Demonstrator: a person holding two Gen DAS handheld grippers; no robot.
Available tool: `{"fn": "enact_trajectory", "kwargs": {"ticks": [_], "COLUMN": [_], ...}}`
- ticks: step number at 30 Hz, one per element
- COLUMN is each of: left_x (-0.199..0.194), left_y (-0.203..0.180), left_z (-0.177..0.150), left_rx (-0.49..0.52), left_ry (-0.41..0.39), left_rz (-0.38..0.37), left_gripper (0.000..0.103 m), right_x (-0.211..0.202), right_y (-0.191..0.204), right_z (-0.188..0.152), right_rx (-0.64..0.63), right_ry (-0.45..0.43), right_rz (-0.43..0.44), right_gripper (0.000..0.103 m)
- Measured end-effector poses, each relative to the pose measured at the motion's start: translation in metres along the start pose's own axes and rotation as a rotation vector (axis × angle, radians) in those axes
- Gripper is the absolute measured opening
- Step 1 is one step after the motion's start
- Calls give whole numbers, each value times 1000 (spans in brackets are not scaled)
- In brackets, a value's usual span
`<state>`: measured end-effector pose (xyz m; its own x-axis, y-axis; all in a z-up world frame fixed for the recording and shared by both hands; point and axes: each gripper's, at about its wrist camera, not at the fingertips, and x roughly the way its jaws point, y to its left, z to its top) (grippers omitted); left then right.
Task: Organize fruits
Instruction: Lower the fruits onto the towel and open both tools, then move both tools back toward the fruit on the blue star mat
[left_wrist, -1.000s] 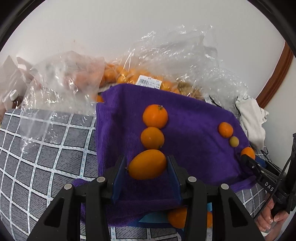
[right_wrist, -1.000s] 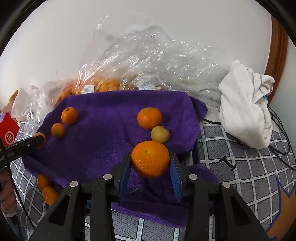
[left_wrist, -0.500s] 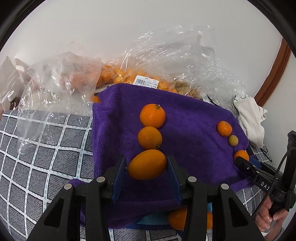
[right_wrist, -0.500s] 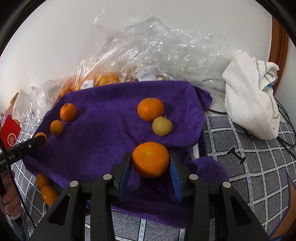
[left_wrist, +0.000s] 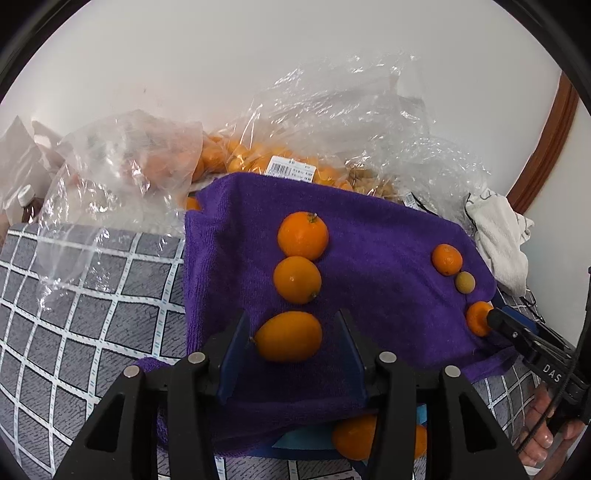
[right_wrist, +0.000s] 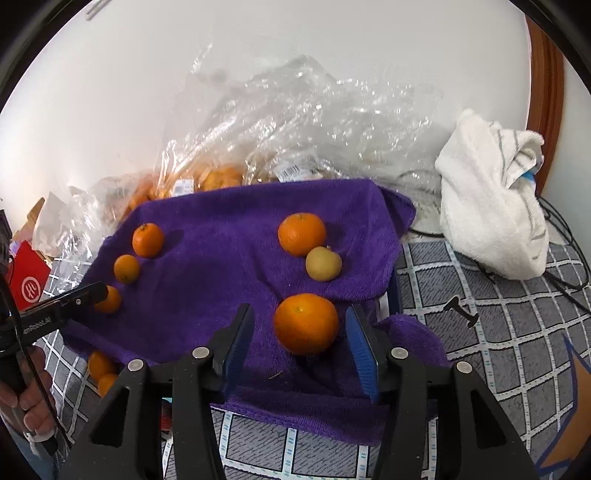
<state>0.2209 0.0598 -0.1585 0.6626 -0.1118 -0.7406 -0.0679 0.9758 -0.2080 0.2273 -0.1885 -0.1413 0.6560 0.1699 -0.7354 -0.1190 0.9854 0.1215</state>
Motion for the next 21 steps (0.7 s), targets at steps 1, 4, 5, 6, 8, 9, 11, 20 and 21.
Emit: {"fn": "enact_trajectory", "kwargs": {"ticks": [1,4,5,6,8,9,11,20,21], "left_x": [-2,-8,-10,-12,-15,-17,-23,-72,-76], "left_y": [-1,-1,-1,0,1,1,2,11,13], "left_z": [0,2,2,3,4,5,7,20,19], "left_rx": [4,3,-1,-5,-11,-13,-17,-43,-43], "left_ry": [-8,-27,-32,-37,-44,-49,-61,-136,-135], "left_rz": [-2,-17,-21,-24,-25,-26,-26,-21,-18], "left_gripper": [49,51,51,52,52,52,52,52,52], "right_x": [-2,-5,-8,-11,-21,-25,-36,-67,-68], "right_y": [1,5,7,9,17,20,27,42,43], "right_z": [0,1,2,2,4,4,3,-20,-23], "right_rx": [-2,-7,-13,-21,-51,-61,-85,-74,-75], "right_ry": [-4,-6,-11,-14,-23,-26,-41,-20,-12], "right_rz": [1,-14,-23,-31,-38,-40,-60,-38,-33], "right_gripper": [51,51,51,51,51,51,51,51,51]}}
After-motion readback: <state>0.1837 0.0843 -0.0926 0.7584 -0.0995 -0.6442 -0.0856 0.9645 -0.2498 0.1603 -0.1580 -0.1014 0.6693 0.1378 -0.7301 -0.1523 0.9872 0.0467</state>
